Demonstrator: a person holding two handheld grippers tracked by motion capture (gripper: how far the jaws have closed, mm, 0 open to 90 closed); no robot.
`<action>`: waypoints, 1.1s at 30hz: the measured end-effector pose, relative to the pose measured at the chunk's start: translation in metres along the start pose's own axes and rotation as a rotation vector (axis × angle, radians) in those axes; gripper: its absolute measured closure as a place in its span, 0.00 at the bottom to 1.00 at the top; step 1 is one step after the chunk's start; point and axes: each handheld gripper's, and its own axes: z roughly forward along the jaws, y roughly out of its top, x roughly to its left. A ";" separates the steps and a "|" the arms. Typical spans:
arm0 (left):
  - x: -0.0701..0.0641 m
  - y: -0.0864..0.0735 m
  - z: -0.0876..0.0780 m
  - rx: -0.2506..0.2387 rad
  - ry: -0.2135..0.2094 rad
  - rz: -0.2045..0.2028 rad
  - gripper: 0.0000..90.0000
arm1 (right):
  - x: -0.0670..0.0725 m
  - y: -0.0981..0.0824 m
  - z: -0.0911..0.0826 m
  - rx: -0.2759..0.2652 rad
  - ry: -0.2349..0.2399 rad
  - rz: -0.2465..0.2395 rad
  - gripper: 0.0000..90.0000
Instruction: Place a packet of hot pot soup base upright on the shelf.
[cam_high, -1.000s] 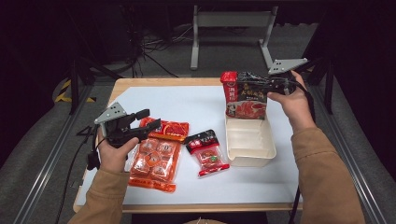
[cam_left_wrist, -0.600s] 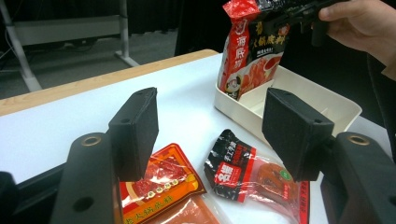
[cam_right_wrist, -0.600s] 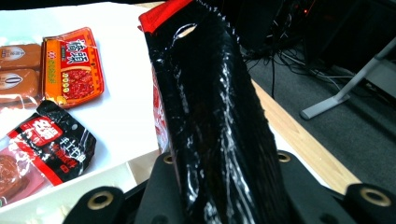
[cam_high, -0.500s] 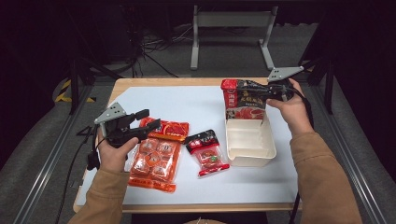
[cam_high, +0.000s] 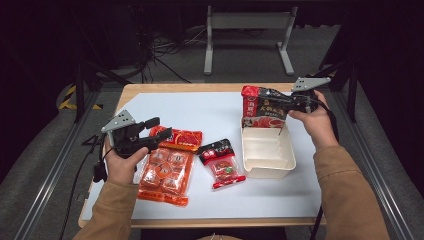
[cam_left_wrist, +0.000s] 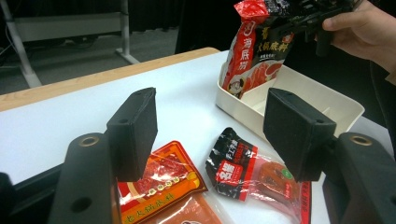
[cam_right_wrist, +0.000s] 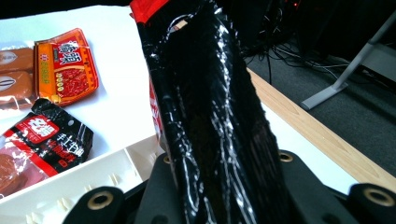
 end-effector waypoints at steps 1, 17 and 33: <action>0.001 0.000 0.000 -0.001 0.001 0.006 0.40 | 0.000 -0.001 0.000 -0.001 -0.002 0.007 0.85; 0.009 0.000 0.003 0.018 0.008 -0.002 0.37 | 0.003 0.002 -0.015 -0.041 -0.053 0.130 0.45; 0.024 0.005 -0.002 0.055 0.047 0.019 0.33 | 0.015 0.002 -0.067 -0.075 -0.200 0.164 0.31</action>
